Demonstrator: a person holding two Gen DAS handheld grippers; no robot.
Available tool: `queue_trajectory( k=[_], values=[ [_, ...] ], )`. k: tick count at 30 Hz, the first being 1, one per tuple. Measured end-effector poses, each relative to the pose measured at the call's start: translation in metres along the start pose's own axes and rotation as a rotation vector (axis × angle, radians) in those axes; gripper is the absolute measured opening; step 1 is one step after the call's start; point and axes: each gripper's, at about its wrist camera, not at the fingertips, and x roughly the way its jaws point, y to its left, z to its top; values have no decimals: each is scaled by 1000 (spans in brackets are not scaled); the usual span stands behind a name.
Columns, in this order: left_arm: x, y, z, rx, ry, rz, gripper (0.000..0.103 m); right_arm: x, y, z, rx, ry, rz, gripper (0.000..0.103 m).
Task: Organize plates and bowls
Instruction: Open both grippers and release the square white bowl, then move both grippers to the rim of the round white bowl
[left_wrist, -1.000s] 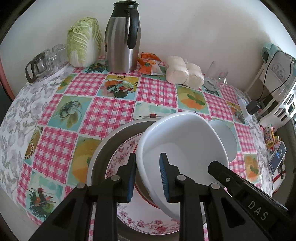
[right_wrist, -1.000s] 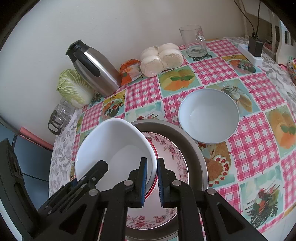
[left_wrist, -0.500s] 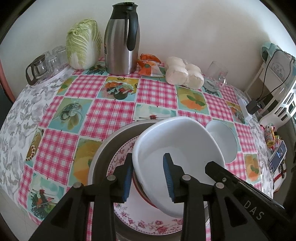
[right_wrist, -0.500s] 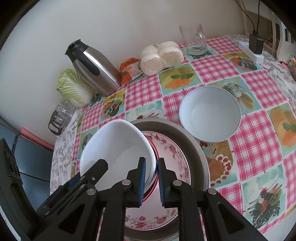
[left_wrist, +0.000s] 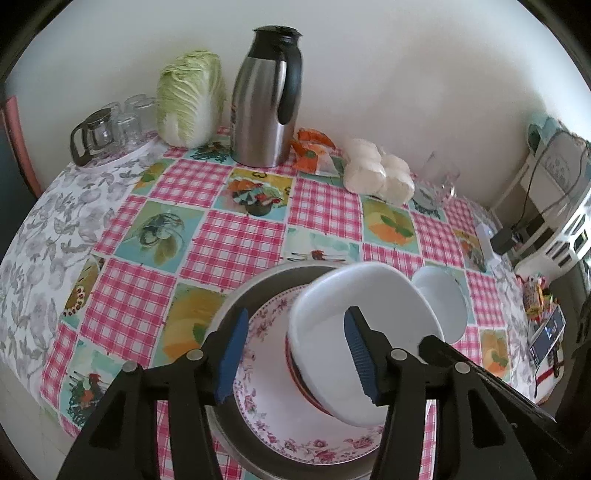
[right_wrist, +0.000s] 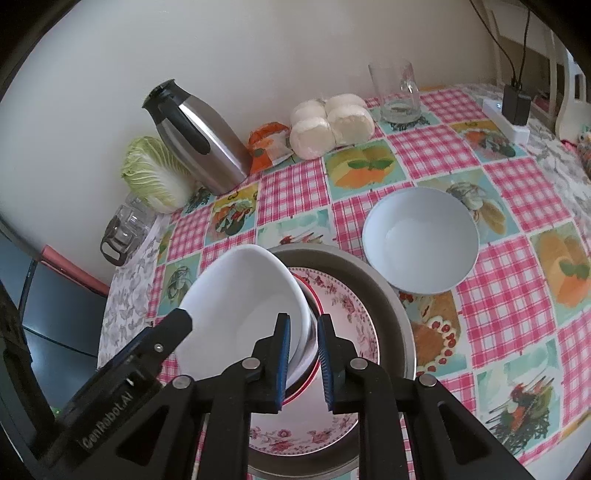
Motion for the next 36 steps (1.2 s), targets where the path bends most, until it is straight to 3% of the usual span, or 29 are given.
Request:
queue_trajectory(
  k=[2,4,6,7,8,13,16,25,28,36],
  values=[
    [-2,5,0,-19,-5,4,58,-6,0,1,-11,-16,-1,18],
    [-3,8,1,-29,-8,21,58,-11,0,3,-23,-35,-14,25],
    [-2,12,2,-37,-5,38,69,-16,-1,4,-34,-49,-30,47],
    [-1,14,1,-46,-2,51,82,-17,-1,4,-38,-56,-36,49],
    [0,16,1,-51,-1,60,85,-19,-1,5,-44,-64,-46,51],
    [-1,25,0,-80,-13,100,87,-26,-3,6,-58,-88,-63,63],
    [-2,28,0,-88,-20,116,95,-29,-3,5,-80,-100,-73,75],
    [2,29,-2,-90,-12,144,96,-27,-10,3,-87,-87,-101,90],
    [1,29,-3,-93,-16,154,96,-27,-14,4,-76,-89,-94,103],
    [0,31,-3,-111,-23,174,96,-31,-17,5,-76,-96,-79,103]
  ],
)
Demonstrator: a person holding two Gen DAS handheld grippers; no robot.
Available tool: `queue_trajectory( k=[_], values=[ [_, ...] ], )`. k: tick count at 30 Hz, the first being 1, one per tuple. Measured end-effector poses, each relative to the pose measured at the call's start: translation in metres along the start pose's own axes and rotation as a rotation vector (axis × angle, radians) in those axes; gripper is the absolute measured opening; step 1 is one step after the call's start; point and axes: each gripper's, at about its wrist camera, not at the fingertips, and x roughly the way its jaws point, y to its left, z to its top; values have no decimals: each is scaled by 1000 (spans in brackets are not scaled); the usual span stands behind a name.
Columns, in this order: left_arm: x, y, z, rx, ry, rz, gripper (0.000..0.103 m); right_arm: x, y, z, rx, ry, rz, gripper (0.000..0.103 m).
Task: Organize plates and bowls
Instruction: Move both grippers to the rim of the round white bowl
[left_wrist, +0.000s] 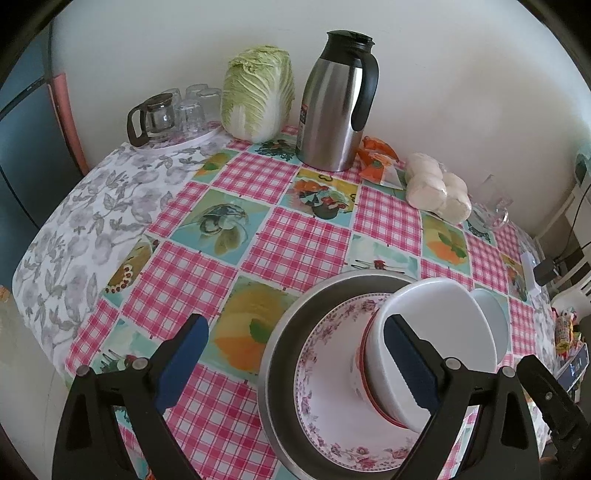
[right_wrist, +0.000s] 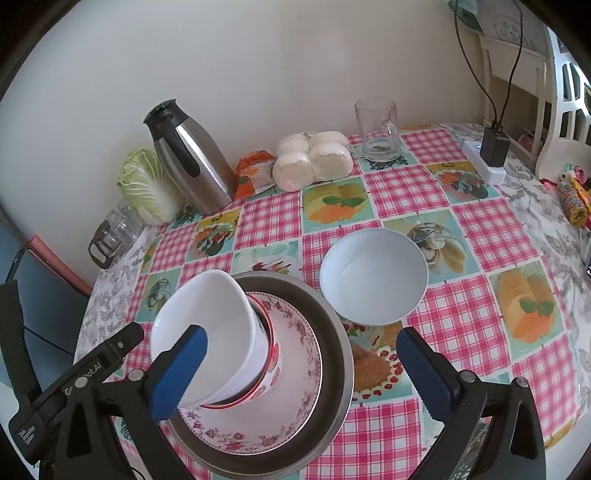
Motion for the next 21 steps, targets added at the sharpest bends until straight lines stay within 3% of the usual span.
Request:
queue_trajectory(
  k=[11,21],
  values=[
    [-14,-13,-3,3,-50,4,96,-11,-24,5,27,-23,8,103],
    [-47,-59,-3,81,-174,-150,96,-23,-62,11,79,-55,-22,103]
  ],
)
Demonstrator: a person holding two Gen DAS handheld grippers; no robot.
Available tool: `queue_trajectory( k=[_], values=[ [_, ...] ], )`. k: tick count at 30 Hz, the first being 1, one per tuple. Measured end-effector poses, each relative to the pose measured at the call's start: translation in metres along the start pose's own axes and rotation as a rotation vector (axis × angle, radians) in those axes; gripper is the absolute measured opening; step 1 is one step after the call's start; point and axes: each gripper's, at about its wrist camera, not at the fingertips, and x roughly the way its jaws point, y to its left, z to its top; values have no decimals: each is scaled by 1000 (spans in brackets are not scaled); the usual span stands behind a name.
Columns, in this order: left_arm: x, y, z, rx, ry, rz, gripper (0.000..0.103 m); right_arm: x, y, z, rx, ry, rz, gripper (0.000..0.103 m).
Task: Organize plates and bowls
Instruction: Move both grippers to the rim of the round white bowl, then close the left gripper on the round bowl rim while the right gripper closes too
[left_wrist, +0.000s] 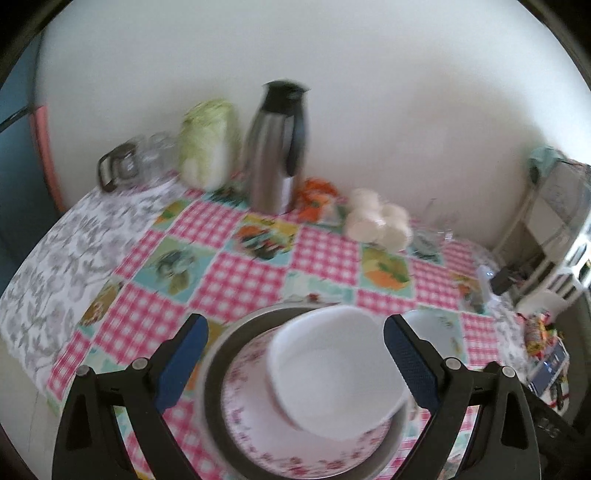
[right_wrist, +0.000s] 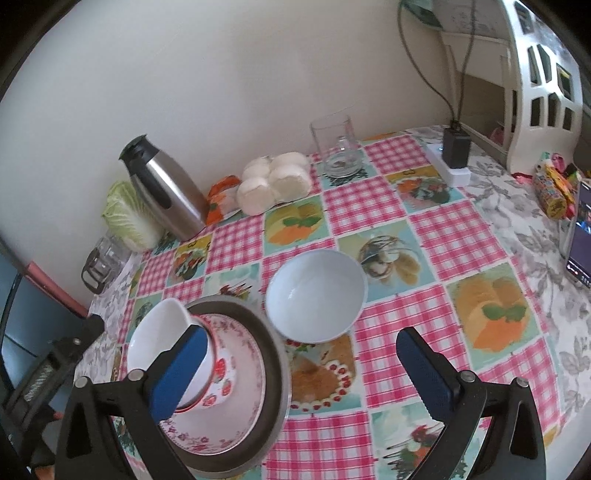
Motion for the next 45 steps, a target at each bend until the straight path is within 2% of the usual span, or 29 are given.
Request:
queue_trajectory(
  k=[4,9,15,17,20,26,31,33,35,41,42,44,45],
  values=[
    [-1,-25,1,41,-7,-79,96,-1,-16,4,28,-5,-14,103],
    [3,-60,4,122,15,-120,96,1,-34,9,70,-3,-27,103],
    [26,-106,11,192,121,-145,96,16,-56,13,112,21,-38,103],
    [36,-123,13,234,153,-125,96,21,-62,14,127,32,-41,103],
    [56,-145,15,307,199,-58,96,32,-71,15,146,49,-37,103],
    [94,-169,17,425,290,48,96,60,-78,14,159,94,-20,102],
    [128,-182,13,466,363,119,95,79,-83,12,191,121,2,88],
    [138,-187,10,477,384,131,91,85,-85,12,209,127,8,79],
    [151,-190,5,483,413,147,88,90,-87,12,224,135,20,75],
    [182,-189,-6,480,460,184,87,110,-89,6,246,174,41,72],
    [184,-189,-6,480,463,189,85,112,-89,5,249,180,46,70],
    [192,-188,-9,476,480,193,72,116,-88,4,252,187,50,70],
    [194,-188,-10,474,486,192,71,119,-88,3,253,193,51,68]
  ],
)
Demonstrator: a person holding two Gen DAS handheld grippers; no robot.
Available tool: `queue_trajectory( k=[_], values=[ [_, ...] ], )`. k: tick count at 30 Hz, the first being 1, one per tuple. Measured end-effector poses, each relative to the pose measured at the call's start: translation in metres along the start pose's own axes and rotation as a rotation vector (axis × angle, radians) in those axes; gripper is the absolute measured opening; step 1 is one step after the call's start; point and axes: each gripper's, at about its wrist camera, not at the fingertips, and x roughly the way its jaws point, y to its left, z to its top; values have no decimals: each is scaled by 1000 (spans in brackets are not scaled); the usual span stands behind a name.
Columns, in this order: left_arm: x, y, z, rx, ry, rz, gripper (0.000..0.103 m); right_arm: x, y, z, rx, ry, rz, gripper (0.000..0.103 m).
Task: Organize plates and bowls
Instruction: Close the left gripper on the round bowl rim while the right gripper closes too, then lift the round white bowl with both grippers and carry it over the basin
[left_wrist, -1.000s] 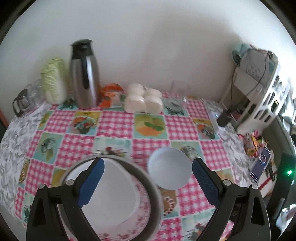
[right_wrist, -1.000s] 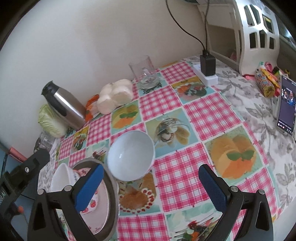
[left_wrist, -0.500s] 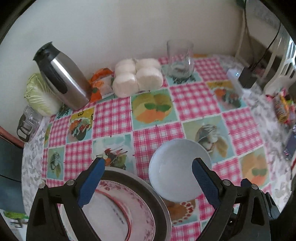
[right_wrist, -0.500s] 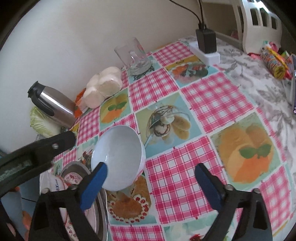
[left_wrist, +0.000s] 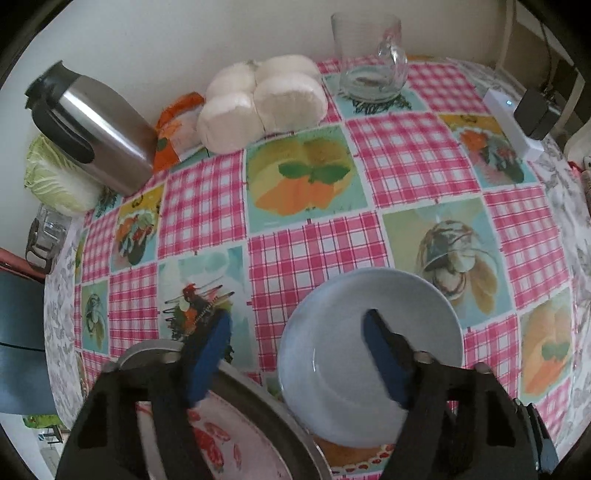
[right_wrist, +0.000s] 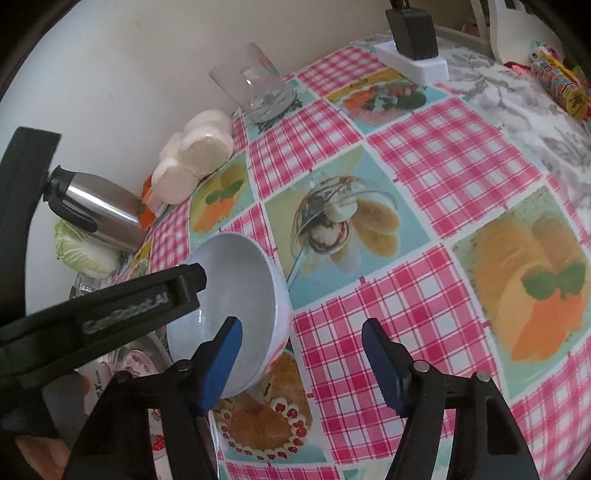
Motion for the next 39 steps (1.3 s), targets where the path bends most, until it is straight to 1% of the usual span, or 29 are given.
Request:
queue_trajectory(
  k=[1,3,6,9,10,13,15,17,21,23,25,29,32,35,39],
  values=[
    [4,-1,1,0,8,-1,71,3,1,0,1,7,2,67],
    [9,-2,1,3,14,3,71,7,1,-1,6,19,0,56],
    [18,-3,0,-1,34,-6,70,13,3,-3,8,38,4,52],
    [23,-3,-1,-4,43,-13,68,19,5,-4,7,52,12,51],
    [25,-2,-2,-9,46,-18,67,20,5,-4,11,55,16,51],
    [29,0,-3,-24,64,-39,62,22,4,-4,25,58,40,44],
    [31,1,-4,-28,69,-43,58,22,5,-4,28,59,57,37],
    [34,2,-5,-33,76,-55,54,20,6,-5,33,54,59,33],
    [35,2,-8,-53,84,-90,50,18,5,-4,45,47,76,24],
    [34,0,-9,-52,86,-103,45,17,6,-4,44,43,84,19],
    [33,-2,-10,-51,85,-121,43,14,3,-3,53,34,71,19],
    [28,-7,-14,-57,76,-154,32,7,-7,-2,76,21,64,17],
    [23,-12,-19,-51,70,-183,27,3,-15,0,82,13,51,16],
    [18,-12,-26,-92,55,-230,22,-2,-17,0,69,7,16,16],
    [7,-12,-35,-112,23,-262,21,-11,-18,-3,54,7,-20,16]
  ],
)
